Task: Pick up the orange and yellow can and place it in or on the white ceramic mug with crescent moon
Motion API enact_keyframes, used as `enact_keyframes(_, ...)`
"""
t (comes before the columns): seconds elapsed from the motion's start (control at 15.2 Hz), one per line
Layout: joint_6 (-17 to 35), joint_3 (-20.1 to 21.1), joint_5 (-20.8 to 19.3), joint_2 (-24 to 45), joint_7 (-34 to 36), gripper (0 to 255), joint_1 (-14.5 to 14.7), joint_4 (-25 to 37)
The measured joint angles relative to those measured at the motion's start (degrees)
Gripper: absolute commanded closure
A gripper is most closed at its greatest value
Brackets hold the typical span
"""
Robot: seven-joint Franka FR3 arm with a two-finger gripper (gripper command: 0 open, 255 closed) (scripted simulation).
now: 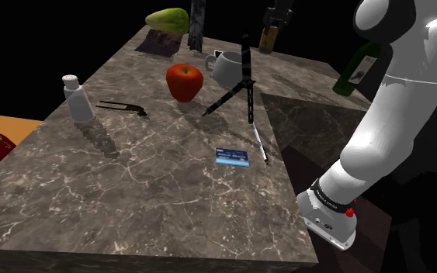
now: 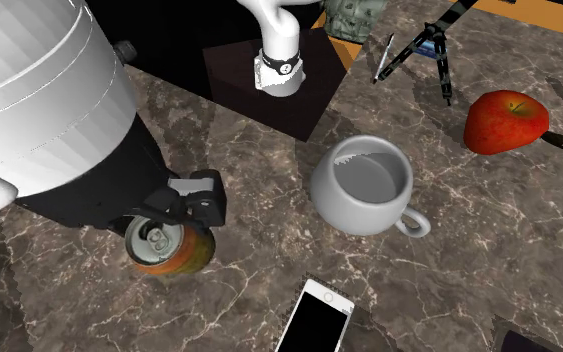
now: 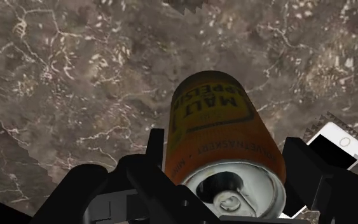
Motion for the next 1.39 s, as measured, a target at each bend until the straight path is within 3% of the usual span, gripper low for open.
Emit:
enact_keyframes(0.79, -12.4, -0.1, 1.6, 5.4, -0.5, 255, -2.0, 17.7)
enact_keyframes(1.19, -20.8, 0.1, 3.6, 11.6, -0.7, 255, -4.6, 32.3)
enact_keyframes(1.39, -18.8, 0.2, 1.9, 6.7, 1.5, 255, -1.1, 25.4)
